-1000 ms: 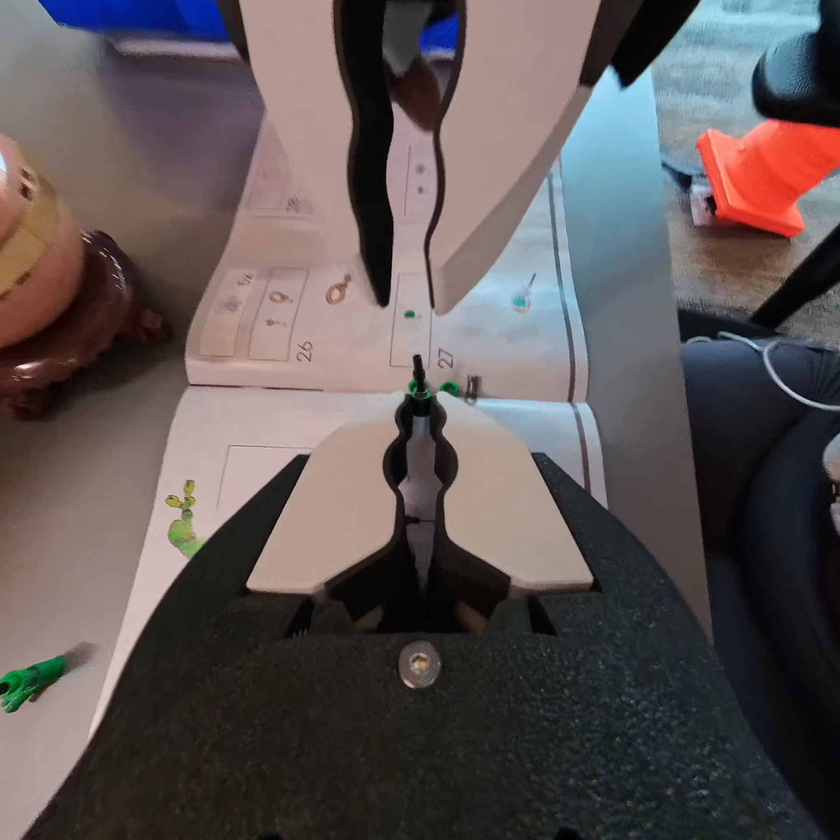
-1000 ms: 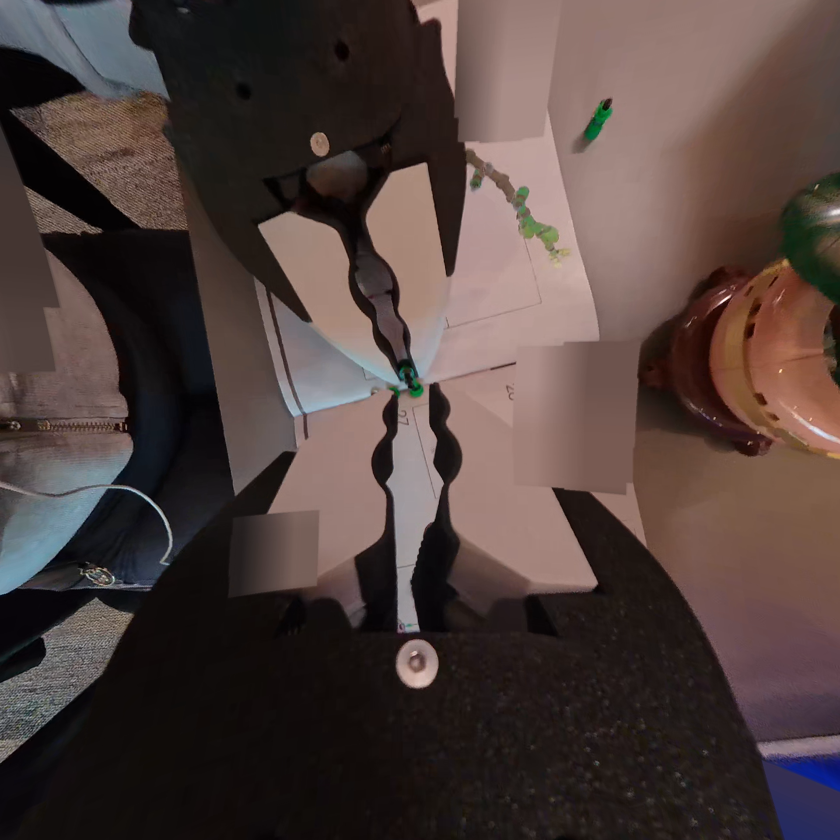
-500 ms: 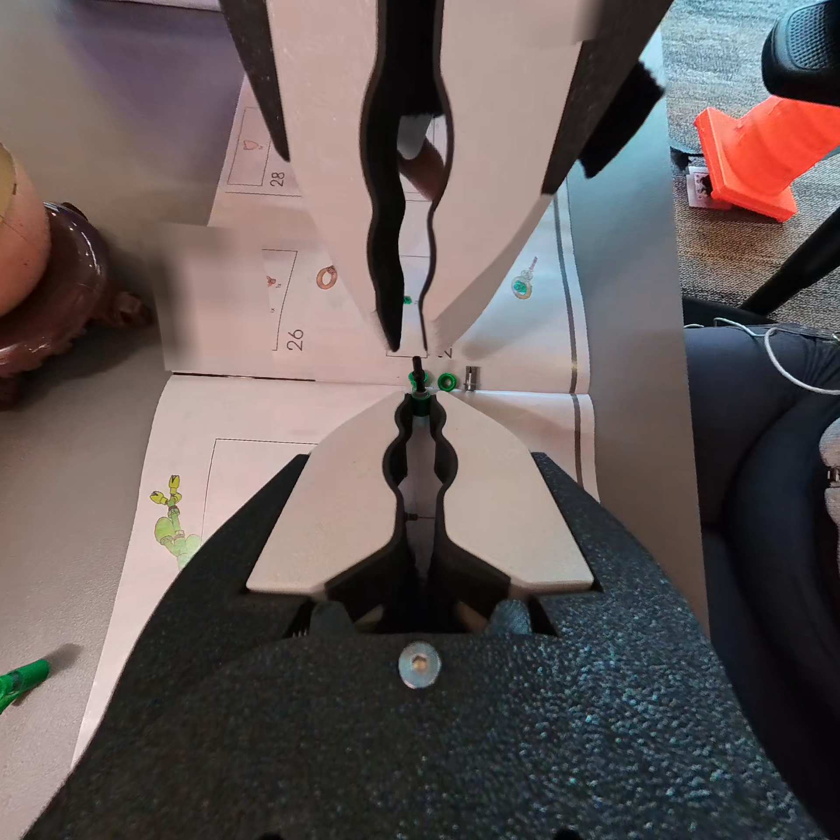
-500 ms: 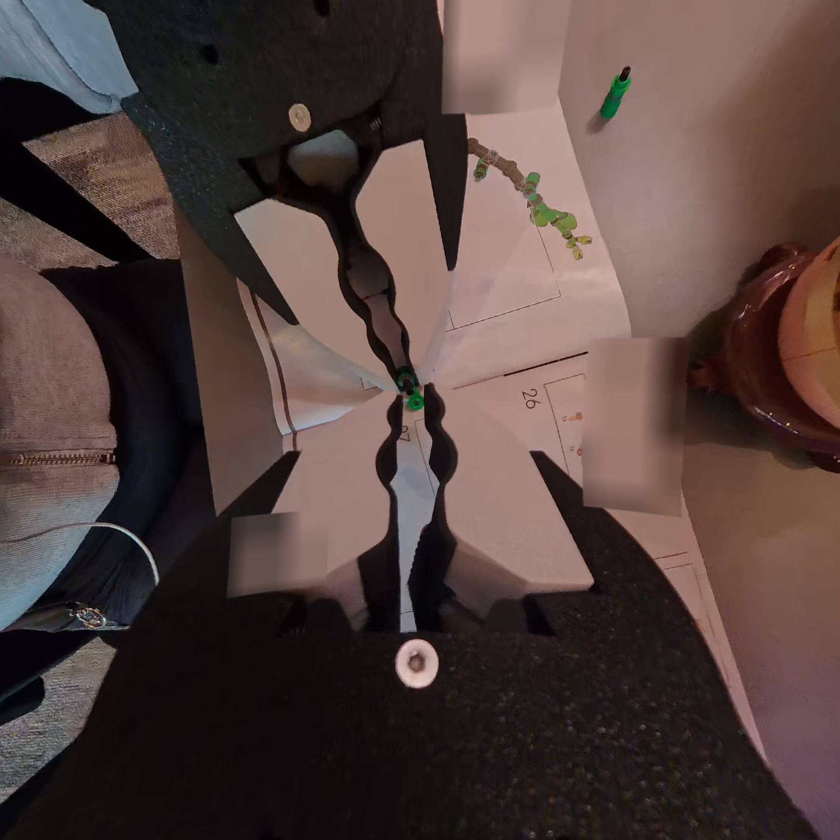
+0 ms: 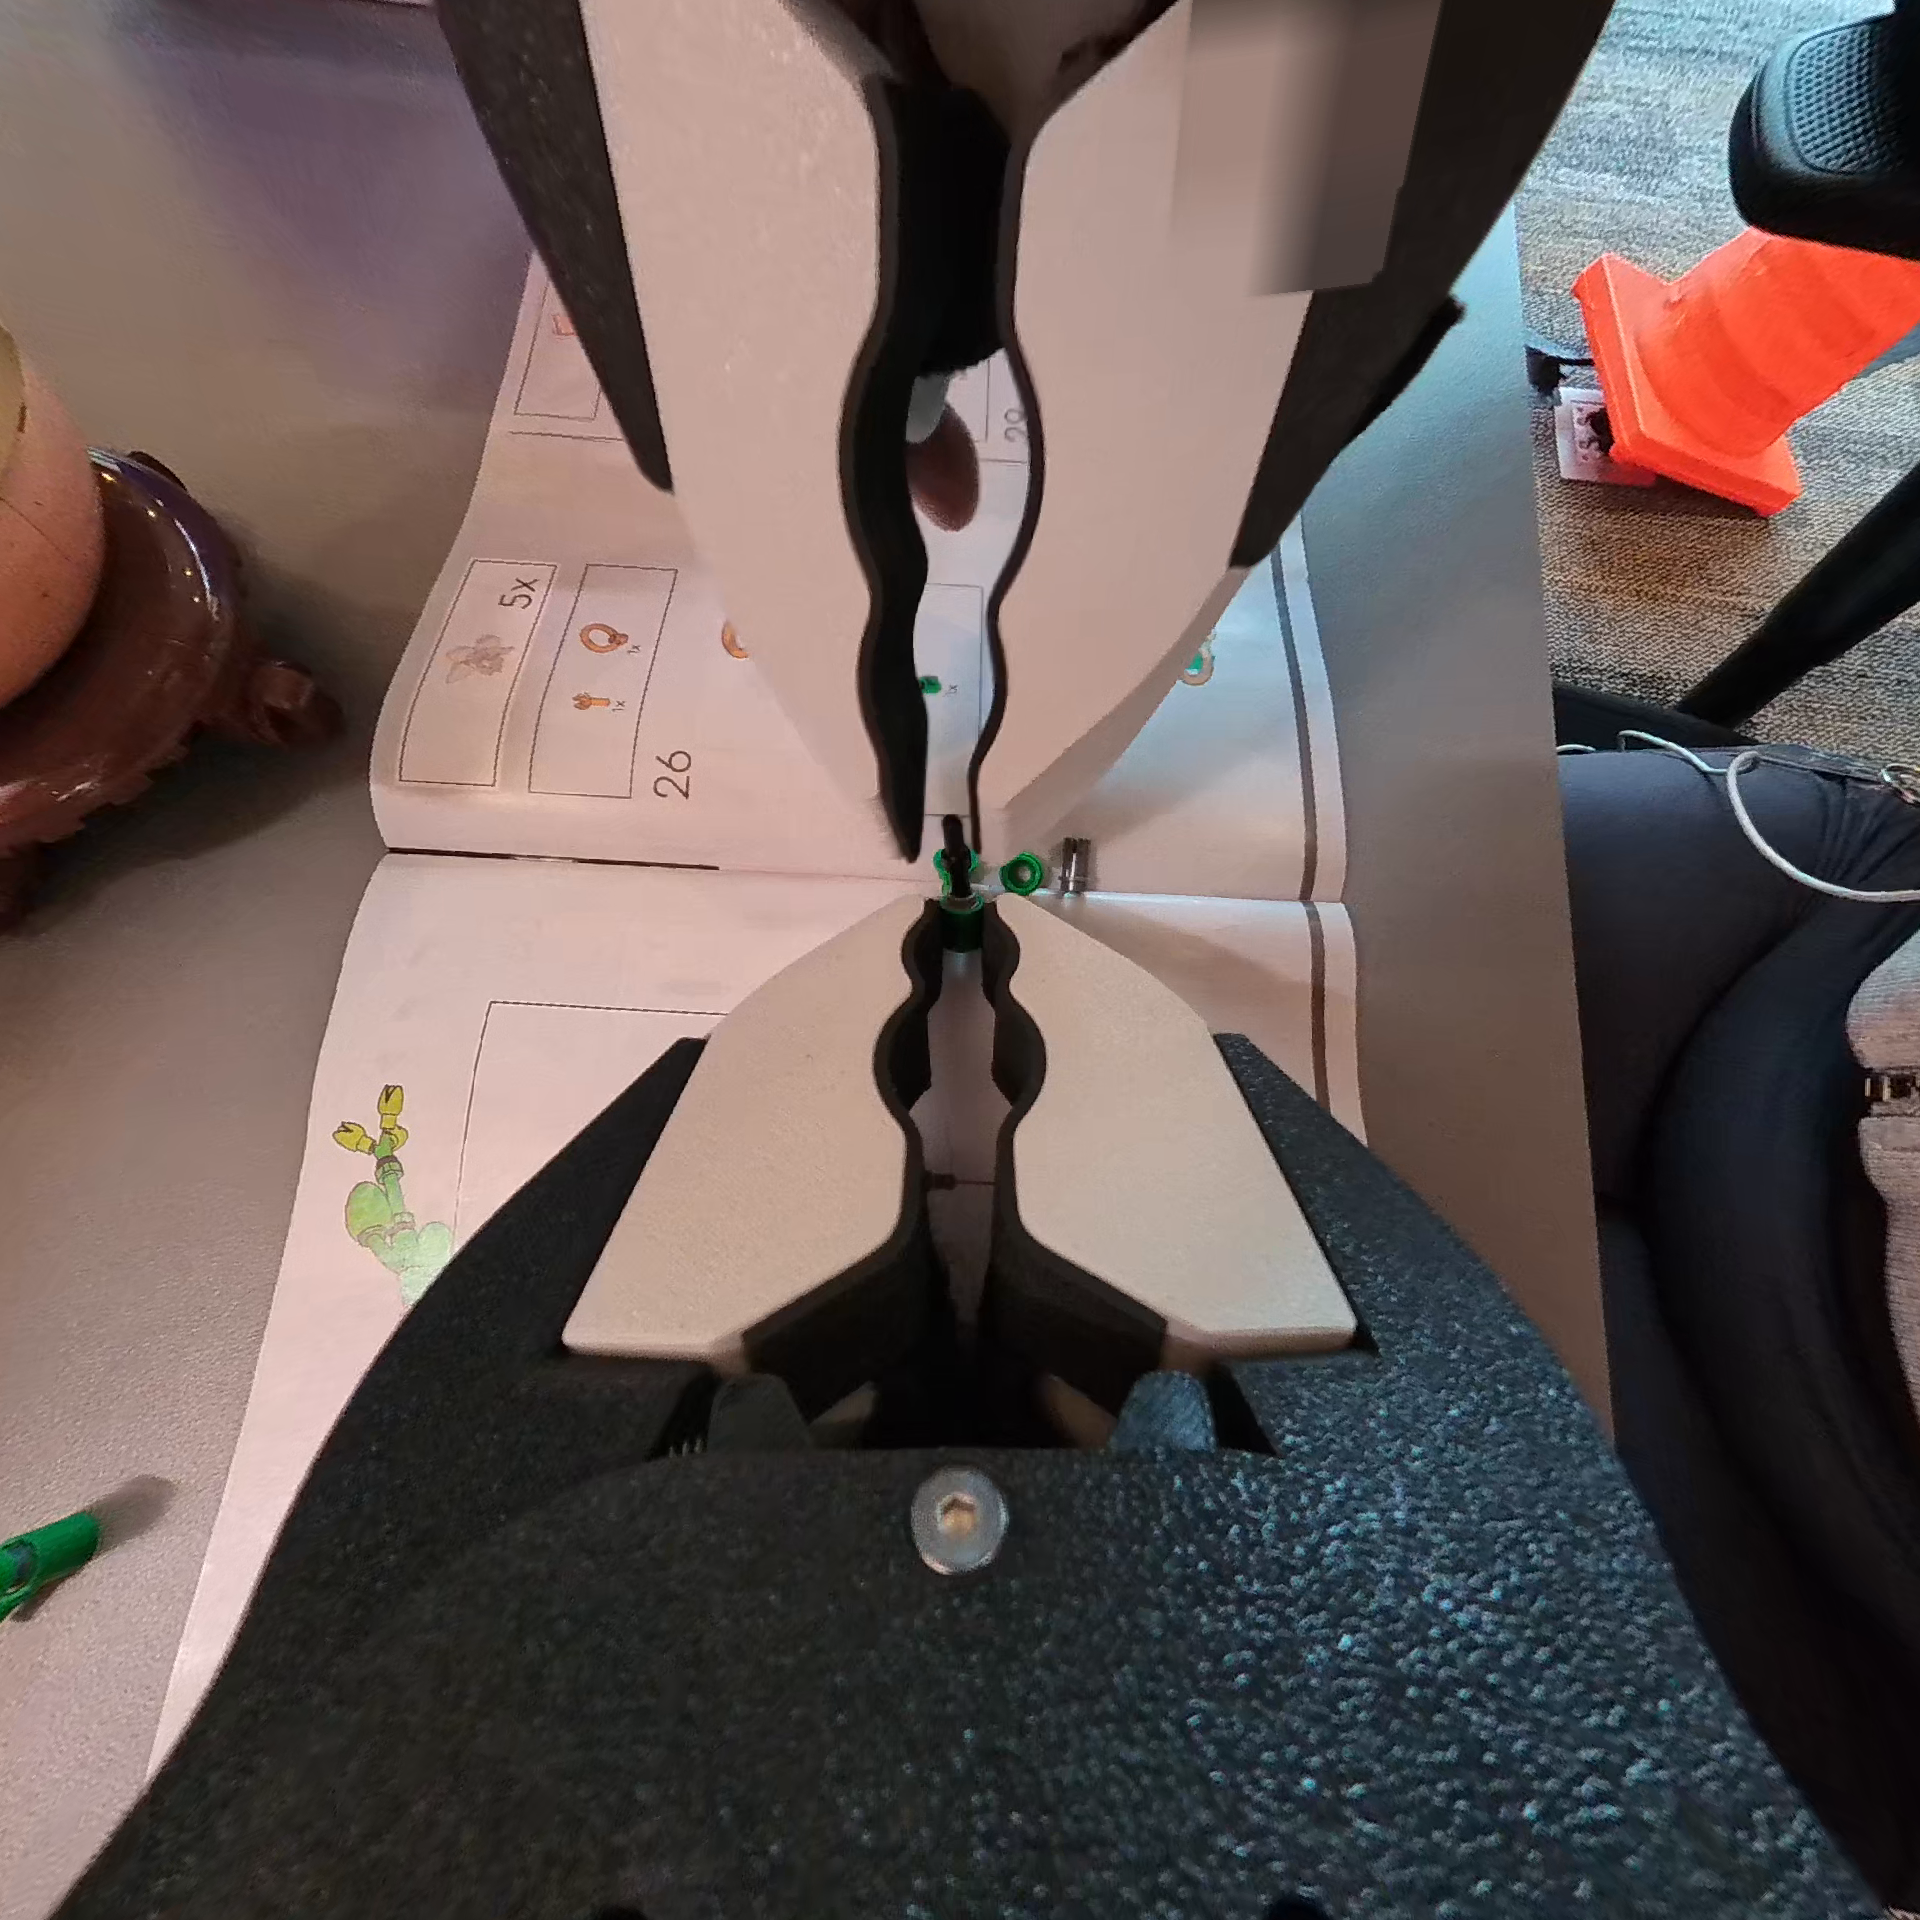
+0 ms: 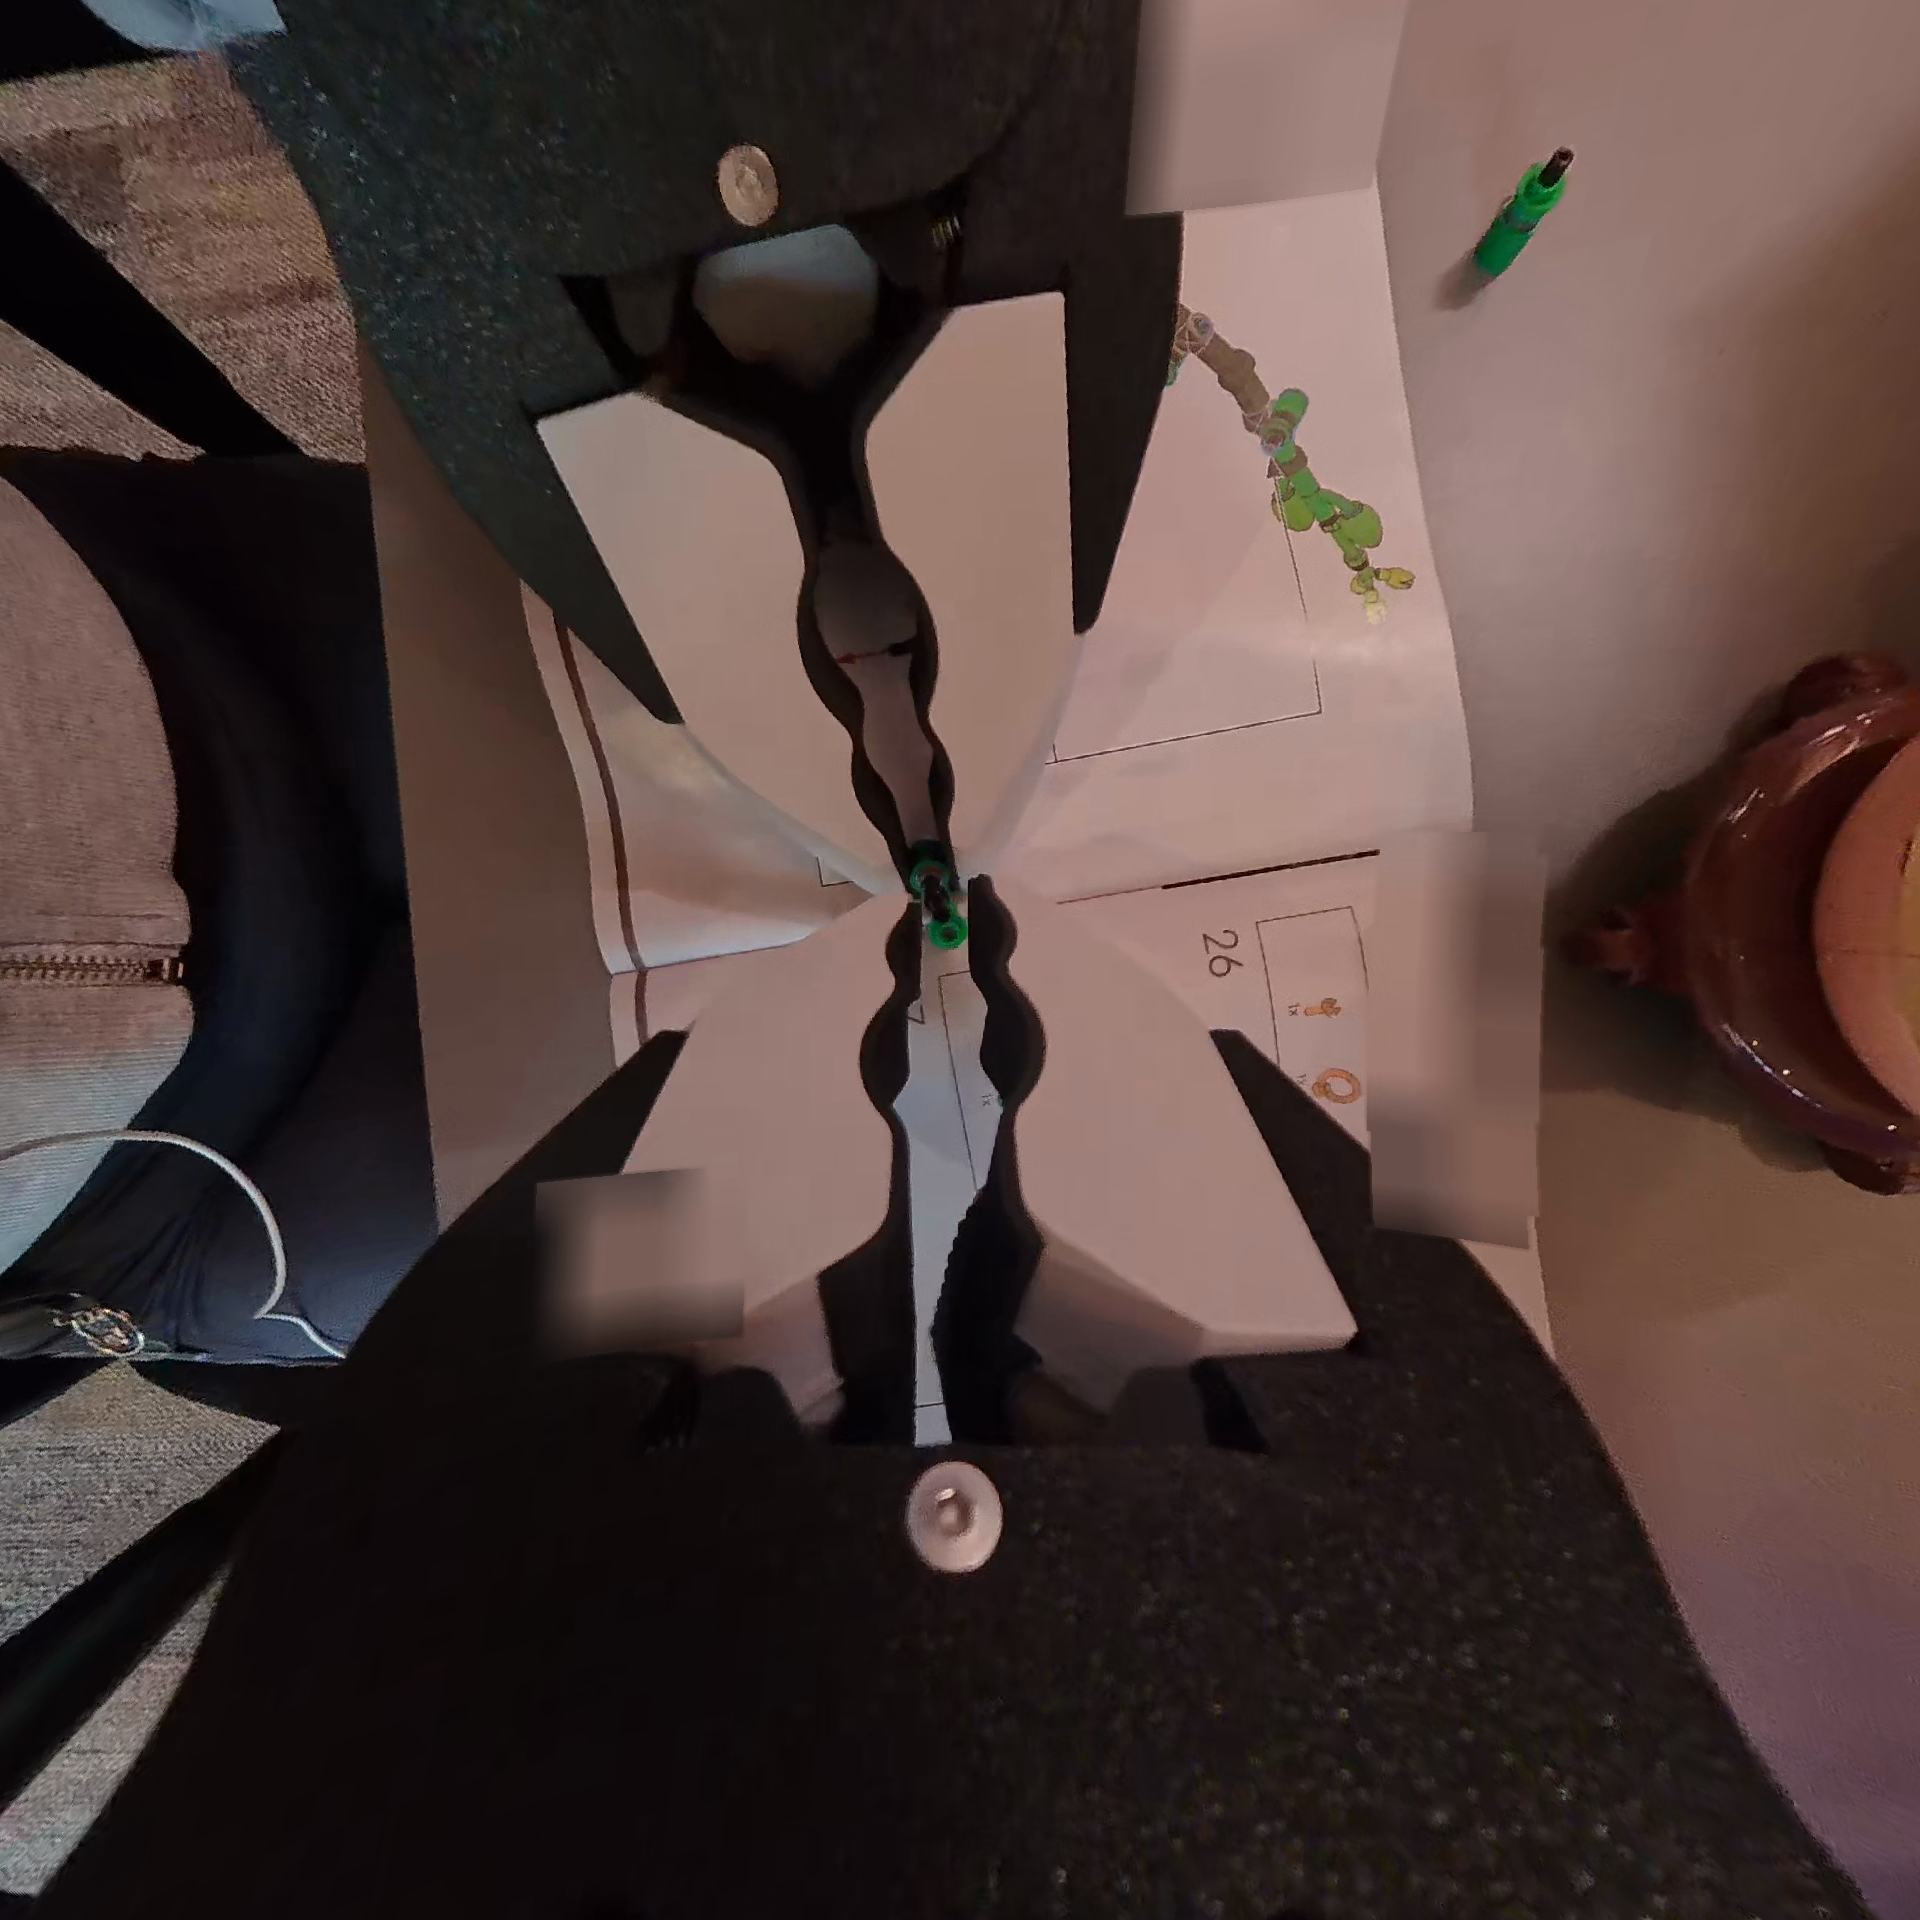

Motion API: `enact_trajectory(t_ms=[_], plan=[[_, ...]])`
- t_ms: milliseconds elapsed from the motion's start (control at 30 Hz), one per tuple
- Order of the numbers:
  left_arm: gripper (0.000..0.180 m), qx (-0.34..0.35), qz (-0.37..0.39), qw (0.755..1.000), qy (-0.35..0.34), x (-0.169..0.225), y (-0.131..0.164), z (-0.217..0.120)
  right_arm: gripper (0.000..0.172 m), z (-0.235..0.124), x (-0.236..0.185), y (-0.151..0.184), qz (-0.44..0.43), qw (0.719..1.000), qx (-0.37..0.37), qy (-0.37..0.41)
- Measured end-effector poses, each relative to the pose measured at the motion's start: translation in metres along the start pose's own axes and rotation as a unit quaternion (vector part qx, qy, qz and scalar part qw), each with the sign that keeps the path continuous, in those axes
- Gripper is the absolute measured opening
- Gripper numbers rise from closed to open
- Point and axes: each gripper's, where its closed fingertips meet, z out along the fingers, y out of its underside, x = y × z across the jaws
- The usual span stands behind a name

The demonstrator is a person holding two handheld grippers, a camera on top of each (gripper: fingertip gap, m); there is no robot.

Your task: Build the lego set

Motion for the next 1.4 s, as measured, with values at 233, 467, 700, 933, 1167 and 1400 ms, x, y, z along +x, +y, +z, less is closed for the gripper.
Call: enact_trajectory(t_ms=[233, 467, 700, 933, 1167, 1400], plan=[[0.006, 0.0, -0.003, 1.0, 0.002, 0.0004, 0.0001, -0.0004, 0.004, 0.0013, -0.0015, 0.0001, -0.015, 1.0, -0.006, -0.01], [0.006, 0.0, -0.006, 1.0, 0.005, 0.0007, 0.0003, -0.0002, 0.003, 0.0013, -0.0017, 0.0006, -0.008, 1.0, 0.015, 0.0], [0.006, 0.0, -0.009, 1.0, 0.007, -0.0004, 0.0001, -0.0007, 0.002, 0.0023, -0.0014, 0.0015, 0.006, 0.999, 0.046, -0.004], [0.006, 0.0, -0.008, 1.0, 0.007, -0.0005, -0.0001, -0.0012, 0.002, 0.0024, -0.0014, 0.0017, 0.002, 0.998, 0.058, -0.007], [0.006, 0.0, -0.006, 1.0, 0.006, -0.0006, 0.0001, -0.0008, 0.002, 0.0021, -0.0015, 0.0022, -0.011, 1.0, 0.021, -0.01], [0.006, 0.0, -0.005, 1.0, 0.005, -0.0006, 0.0003, -0.001, 0.002, 0.0024, -0.0026, 0.0035, -0.01, 1.0, -0.003, -0.015]])
